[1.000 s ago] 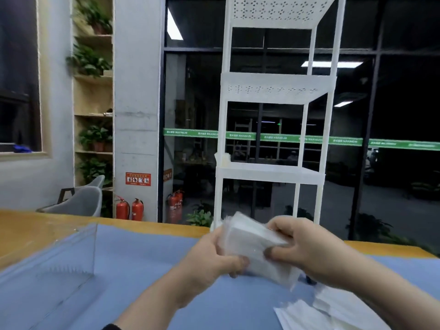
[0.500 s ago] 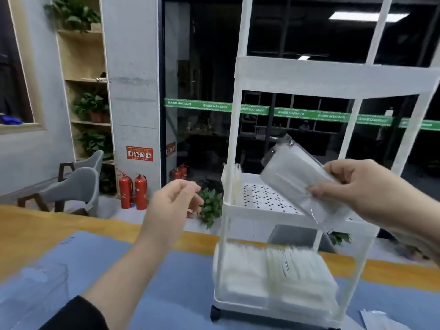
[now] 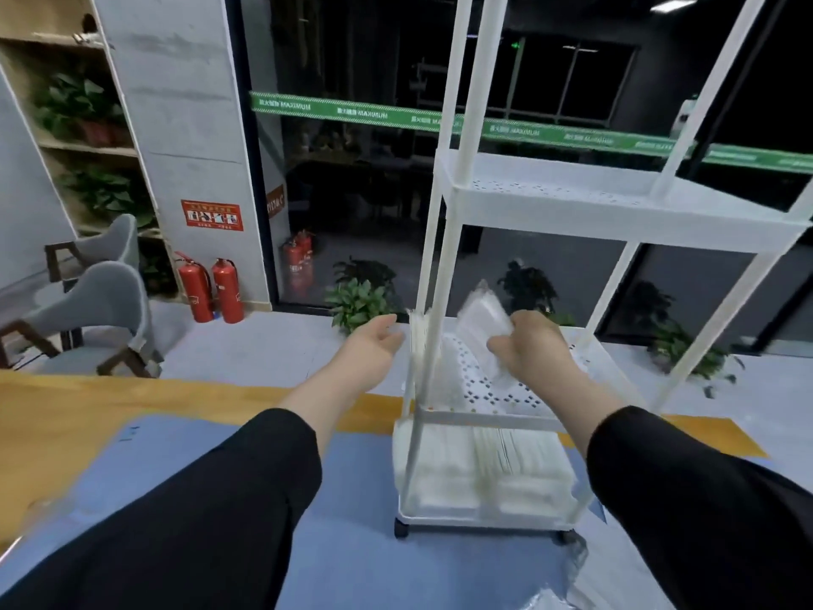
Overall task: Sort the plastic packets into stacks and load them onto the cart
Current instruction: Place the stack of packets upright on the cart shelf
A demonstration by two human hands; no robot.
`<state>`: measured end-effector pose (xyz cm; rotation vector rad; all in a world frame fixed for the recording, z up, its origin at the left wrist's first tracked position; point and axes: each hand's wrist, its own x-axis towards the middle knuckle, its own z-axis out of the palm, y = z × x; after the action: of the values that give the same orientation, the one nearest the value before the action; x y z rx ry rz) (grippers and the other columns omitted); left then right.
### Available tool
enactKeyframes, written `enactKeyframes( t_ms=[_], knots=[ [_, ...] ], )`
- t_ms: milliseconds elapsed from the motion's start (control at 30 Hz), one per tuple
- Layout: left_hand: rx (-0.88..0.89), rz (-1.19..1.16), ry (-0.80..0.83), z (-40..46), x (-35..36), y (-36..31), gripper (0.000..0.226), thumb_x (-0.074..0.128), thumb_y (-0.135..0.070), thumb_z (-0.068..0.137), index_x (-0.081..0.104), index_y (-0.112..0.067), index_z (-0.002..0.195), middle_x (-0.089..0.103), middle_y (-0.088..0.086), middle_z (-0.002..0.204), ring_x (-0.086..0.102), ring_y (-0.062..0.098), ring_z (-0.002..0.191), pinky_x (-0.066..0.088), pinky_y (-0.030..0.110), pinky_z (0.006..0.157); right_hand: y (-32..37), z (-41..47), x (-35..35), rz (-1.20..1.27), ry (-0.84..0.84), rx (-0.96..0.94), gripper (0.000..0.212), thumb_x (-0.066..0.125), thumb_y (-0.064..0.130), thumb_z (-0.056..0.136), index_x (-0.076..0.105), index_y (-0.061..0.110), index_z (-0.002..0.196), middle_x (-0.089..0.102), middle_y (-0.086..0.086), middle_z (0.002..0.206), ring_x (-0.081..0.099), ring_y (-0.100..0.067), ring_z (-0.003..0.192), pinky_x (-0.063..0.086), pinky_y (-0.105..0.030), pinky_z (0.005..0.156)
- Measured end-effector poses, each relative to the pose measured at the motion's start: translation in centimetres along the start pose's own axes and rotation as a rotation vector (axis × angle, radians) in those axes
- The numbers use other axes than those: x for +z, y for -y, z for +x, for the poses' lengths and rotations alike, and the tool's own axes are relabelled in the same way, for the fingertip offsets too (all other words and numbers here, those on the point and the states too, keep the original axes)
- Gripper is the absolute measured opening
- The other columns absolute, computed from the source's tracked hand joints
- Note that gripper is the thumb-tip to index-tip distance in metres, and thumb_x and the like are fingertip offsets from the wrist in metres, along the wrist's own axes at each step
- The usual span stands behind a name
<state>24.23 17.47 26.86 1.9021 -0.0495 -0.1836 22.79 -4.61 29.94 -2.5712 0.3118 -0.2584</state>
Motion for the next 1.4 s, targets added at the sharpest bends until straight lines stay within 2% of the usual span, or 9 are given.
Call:
enactKeyframes(
  t_ms=[200,300,500,633,867,1033,1167,1300,1400],
  knots=[
    [-0.043,-0.03,0.071,1.6,0.8,0.0,0.05,0.046,-0.033,0.108,0.036,-0.023,0.156,0.054,0.002,0.141,0.06,0.022,0.12,0.052,0.042,0.102,1.1,0.9,2.9,0.074,0.062,0.203,0.007,0.053,0.01,0.091,0.051,0.008,0.097,0.052,-0.011,0.099,0.047,-0.02,0.069,0.036,-0.028,0.054],
    [-0.047,-0.025,0.081,2.5,1.5,0.4,0.047,0.046,-0.036,0.108,0.043,-0.025,0.153,0.057,0.0,0.142,0.062,0.019,0.116,0.053,0.042,0.103,1.4,0.9,3.8,0.028,0.134,0.111,0.041,0.053,0.03,0.1,0.051,0.007,0.134,0.056,-0.01,0.128,0.059,-0.029,0.104,0.049,-0.033,0.075],
    [-0.05,-0.047,0.054,4.2,2.0,1.6,0.042,0.047,-0.036,0.106,0.05,-0.032,0.148,0.064,-0.001,0.133,0.066,0.017,0.108,0.057,0.038,0.094,1.0,-0.5,5.5,0.266,0.253,0.009,0.048,0.031,0.048,0.105,0.061,0.015,0.121,0.058,-0.001,0.127,0.052,-0.023,0.118,0.04,-0.035,0.098],
    [-0.034,0.001,0.099,4.5,1.8,2.0,0.045,0.047,-0.036,0.103,0.048,-0.036,0.148,0.066,-0.003,0.13,0.067,0.017,0.109,0.055,0.043,0.098,1.1,-1.3,5.4,0.272,0.238,-0.078,0.034,0.029,0.029,0.107,0.032,0.02,0.074,0.035,0.006,0.077,0.032,-0.016,0.074,0.028,-0.033,0.069],
    [-0.015,-0.014,0.11,5.0,1.7,2.5,0.047,0.048,-0.035,0.104,0.044,-0.038,0.151,0.063,-0.004,0.135,0.064,0.018,0.114,0.054,0.032,0.084,1.2,-1.6,5.0,0.306,0.207,-0.113,0.033,0.03,0.027,0.106,0.029,0.017,0.075,0.031,-0.002,0.072,0.027,-0.016,0.065,0.024,-0.037,0.061],
    [-0.008,-0.012,0.088,4.2,1.4,3.1,0.046,0.045,-0.036,0.107,0.042,-0.035,0.153,0.057,-0.003,0.143,0.057,0.017,0.126,0.047,0.044,0.11,0.4,-1.9,4.4,0.261,0.194,-0.101,0.042,0.028,0.032,0.109,0.034,0.022,0.069,0.037,0.006,0.067,0.035,-0.011,0.061,0.03,-0.033,0.064],
    [0.023,0.005,-0.014,2.9,1.0,3.1,0.044,0.043,-0.039,0.107,0.044,-0.03,0.151,0.054,-0.003,0.143,0.055,0.02,0.129,0.046,0.047,0.11,-0.4,-2.1,3.7,0.261,0.161,-0.092,0.047,0.027,0.031,0.109,0.057,-0.004,0.101,0.062,-0.019,0.1,0.058,-0.035,0.094,0.046,-0.044,0.085],
    [0.062,0.042,-0.276,0.2,0.9,3.4,0.031,0.042,-0.041,0.105,0.065,-0.023,0.115,0.071,0.003,0.107,0.068,0.024,0.094,0.058,0.047,0.084,-2.1,-3.3,2.5,0.299,0.05,-0.1,0.034,0.033,0.031,0.108,0.057,0.014,0.091,0.05,0.005,0.072,0.046,-0.012,0.065,0.039,-0.029,0.061],
    [0.257,0.189,-0.509,-4.4,1.9,4.9,0.04,0.044,-0.033,0.105,0.049,-0.013,0.071,0.052,0.008,0.062,0.046,0.024,0.058,0.036,0.038,0.053,-4.6,-6.7,0.5,0.461,-0.157,-0.125,0.031,0.041,0.033,0.107,0.067,0.021,0.12,0.066,0.016,0.105,0.059,0.002,0.098,0.044,-0.009,0.081]
  ],
)
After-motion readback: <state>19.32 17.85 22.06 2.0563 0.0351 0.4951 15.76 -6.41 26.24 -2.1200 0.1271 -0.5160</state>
